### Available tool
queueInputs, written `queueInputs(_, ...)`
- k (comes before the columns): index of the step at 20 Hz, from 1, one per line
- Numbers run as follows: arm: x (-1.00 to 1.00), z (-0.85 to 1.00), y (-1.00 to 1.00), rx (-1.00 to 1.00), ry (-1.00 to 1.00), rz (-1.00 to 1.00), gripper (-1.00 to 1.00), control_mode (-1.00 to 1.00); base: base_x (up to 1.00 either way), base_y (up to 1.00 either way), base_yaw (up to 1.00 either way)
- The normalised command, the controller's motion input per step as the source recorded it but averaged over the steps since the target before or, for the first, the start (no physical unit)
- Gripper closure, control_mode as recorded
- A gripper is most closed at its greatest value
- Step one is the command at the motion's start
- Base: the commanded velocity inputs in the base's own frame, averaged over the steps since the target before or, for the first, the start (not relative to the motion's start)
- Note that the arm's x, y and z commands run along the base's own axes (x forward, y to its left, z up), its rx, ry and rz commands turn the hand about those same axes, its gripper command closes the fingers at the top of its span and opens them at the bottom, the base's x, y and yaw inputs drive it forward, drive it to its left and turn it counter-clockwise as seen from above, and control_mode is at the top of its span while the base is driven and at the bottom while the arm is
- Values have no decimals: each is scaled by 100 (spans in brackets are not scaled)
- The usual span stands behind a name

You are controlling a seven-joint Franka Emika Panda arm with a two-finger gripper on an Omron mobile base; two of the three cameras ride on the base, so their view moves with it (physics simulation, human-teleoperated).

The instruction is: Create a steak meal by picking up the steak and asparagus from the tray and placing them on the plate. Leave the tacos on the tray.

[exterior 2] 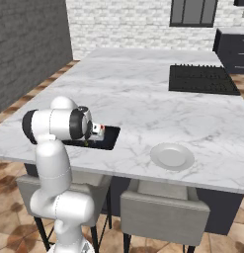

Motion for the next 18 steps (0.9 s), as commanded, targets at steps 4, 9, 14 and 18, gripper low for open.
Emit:
queueInputs(4,-3,-31,0,0,-6,0,100,-100,0,0,0)
queueInputs(9,-15,-4,0,0,-2,2,100,-100,0,0,0)
queueInputs(14,-30,55,0,0,0,6,100,-100,0,0,0)
queueInputs(18,-18,78,-2,0,0,0,100,-100,0,0,0)
